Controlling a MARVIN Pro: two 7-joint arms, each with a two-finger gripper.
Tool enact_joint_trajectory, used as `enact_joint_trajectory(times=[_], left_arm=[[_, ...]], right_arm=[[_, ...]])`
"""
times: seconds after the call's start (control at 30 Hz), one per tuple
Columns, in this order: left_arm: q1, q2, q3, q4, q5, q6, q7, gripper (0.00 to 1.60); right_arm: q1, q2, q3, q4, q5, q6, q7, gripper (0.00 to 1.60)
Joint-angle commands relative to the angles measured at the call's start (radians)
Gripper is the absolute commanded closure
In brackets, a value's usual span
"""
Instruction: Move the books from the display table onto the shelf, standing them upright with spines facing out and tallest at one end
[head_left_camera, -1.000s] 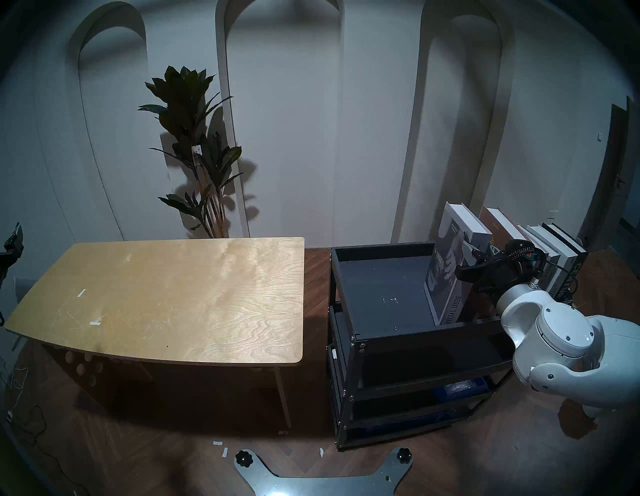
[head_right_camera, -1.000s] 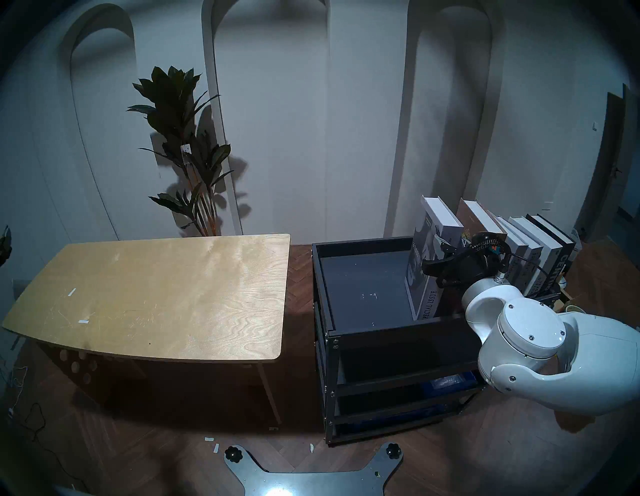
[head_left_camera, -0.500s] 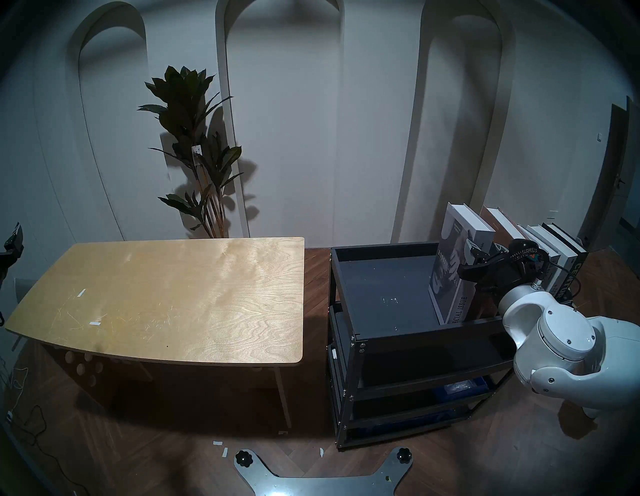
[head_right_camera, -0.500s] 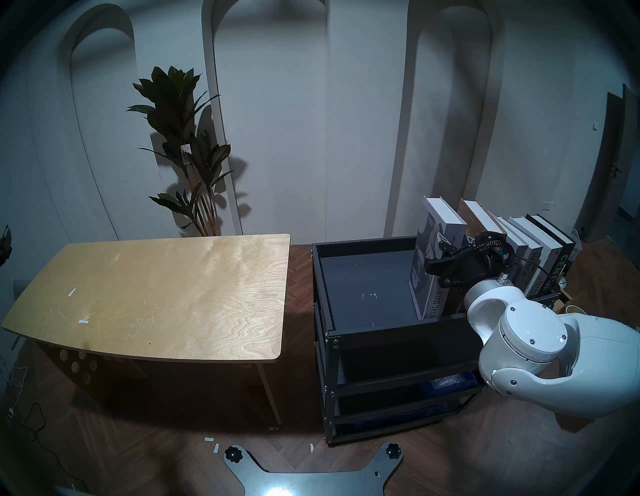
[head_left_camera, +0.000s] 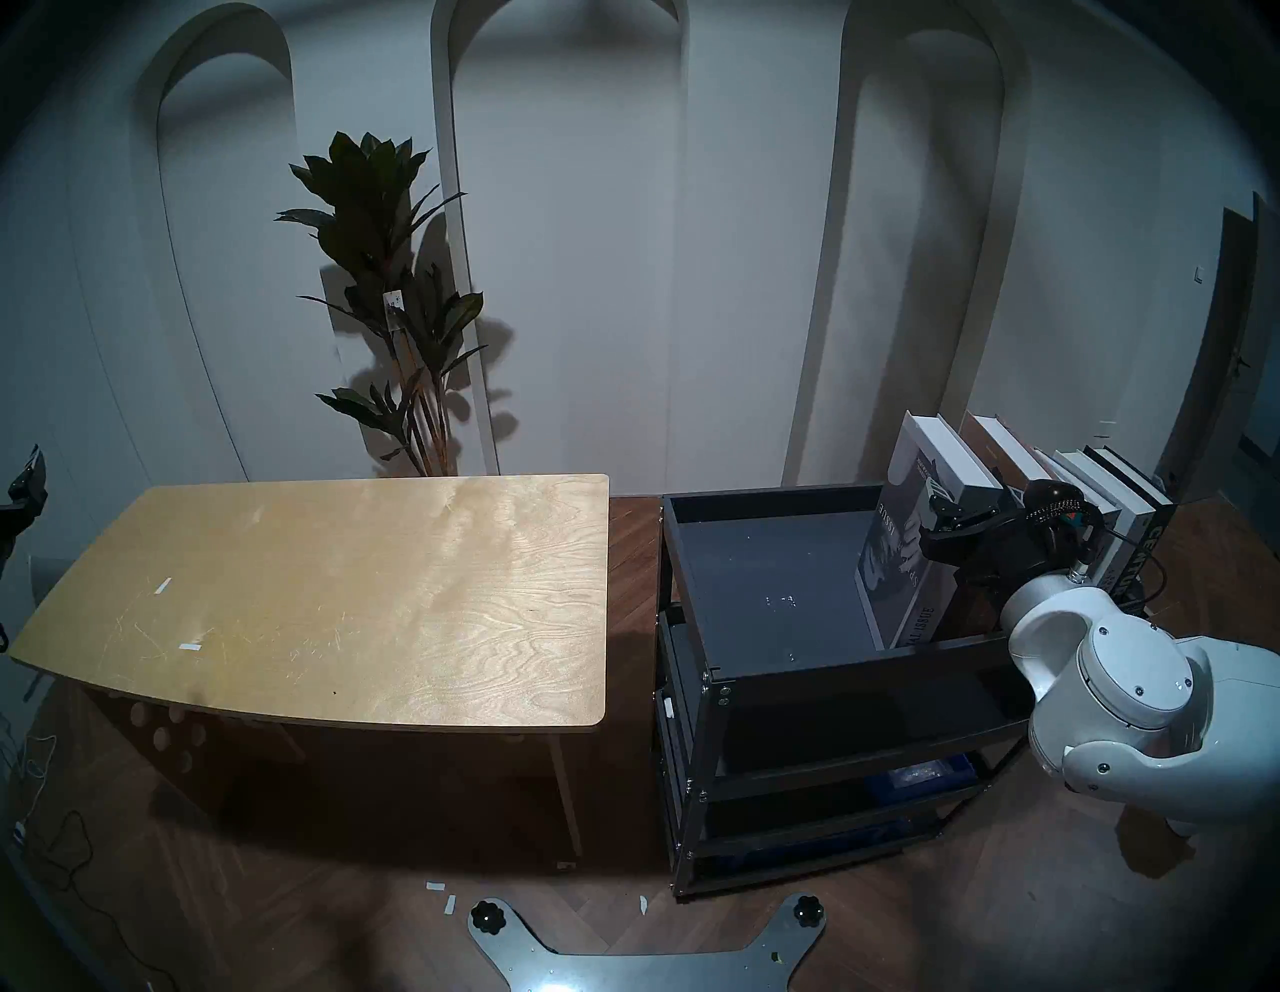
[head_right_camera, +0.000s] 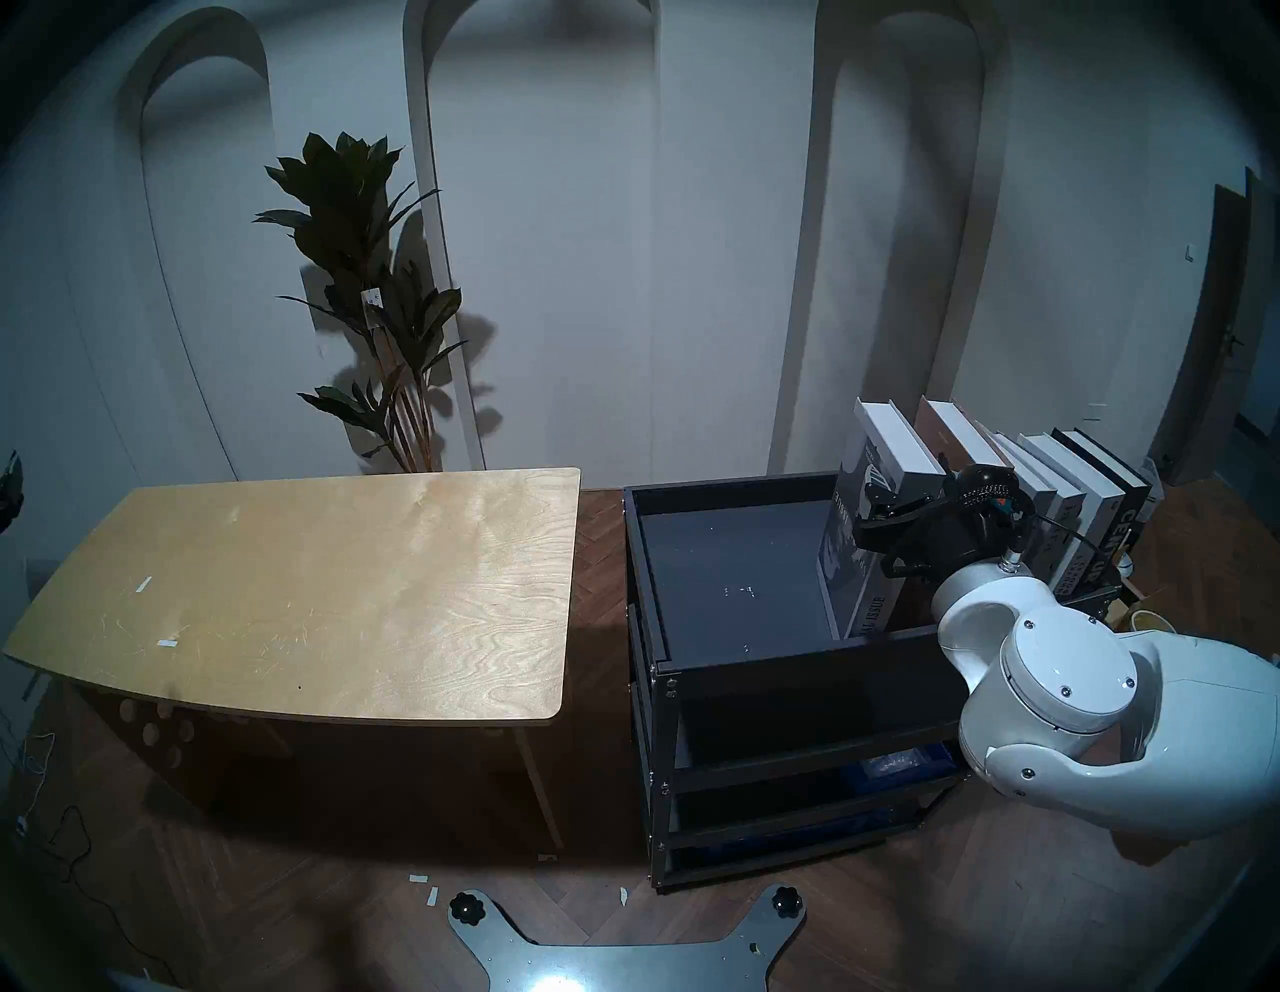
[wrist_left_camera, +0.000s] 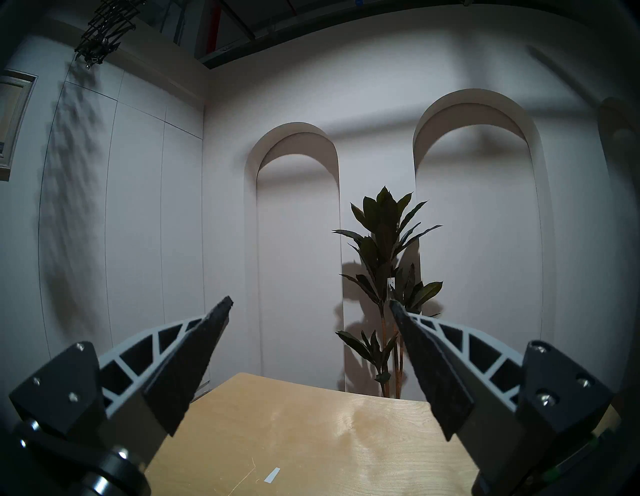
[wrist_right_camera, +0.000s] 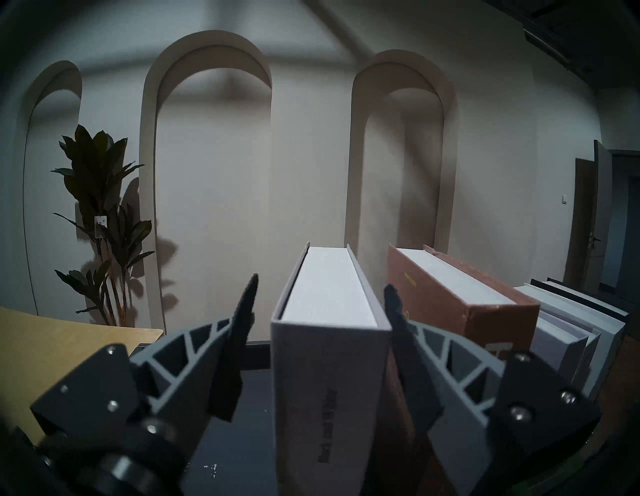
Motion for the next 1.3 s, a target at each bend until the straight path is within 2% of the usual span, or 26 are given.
enact_joint_trajectory(times=[0.0,0.1,0.17,0.2,0.57,0.77,0.87,0.97,1.13,1.27], left_arm=[[-0.004,0.012,-0.015,-0.011,0.001,-0.001,-0.003,0.00],[-0.004,0.012,-0.015,-0.011,0.001,-0.001,-0.003,0.00],[-0.004,0.012,-0.015,-0.011,0.001,-0.001,-0.003,0.00],[-0.005,0.012,-0.015,-0.011,0.001,-0.001,-0.003,0.00],[-0.006,0.012,-0.013,-0.010,0.001,-0.003,-0.002,0.00],[-0.006,0.012,-0.013,-0.010,0.001,-0.003,-0.002,0.00],[-0.006,0.012,-0.013,-0.010,0.001,-0.003,-0.002,0.00],[-0.007,0.012,-0.012,-0.009,0.001,-0.003,-0.002,0.00],[-0.007,0.011,-0.011,-0.009,0.001,-0.003,-0.001,0.00],[-0.007,0.011,-0.011,-0.009,0.001,-0.003,-0.001,0.00]], right_arm=[[-0.048,0.000,0.046,-0.008,-0.019,-0.014,-0.001,0.33],[-0.062,0.001,0.061,-0.012,-0.024,-0.021,-0.005,0.28],[-0.064,0.001,0.083,-0.017,-0.034,-0.033,-0.023,0.14],[-0.063,0.001,0.091,-0.020,-0.033,-0.037,-0.031,0.00],[-0.040,-0.001,0.204,-0.043,-0.031,-0.090,-0.151,0.00],[-0.050,-0.033,0.234,-0.070,-0.009,-0.112,-0.174,0.00],[-0.059,-0.046,0.236,-0.070,-0.003,-0.134,-0.152,0.00],[-0.048,-0.039,0.221,-0.070,0.000,-0.179,-0.073,0.00],[-0.027,-0.018,0.213,-0.070,-0.007,-0.208,-0.014,0.00],[-0.010,-0.016,0.209,-0.070,-0.013,-0.233,0.063,0.00]])
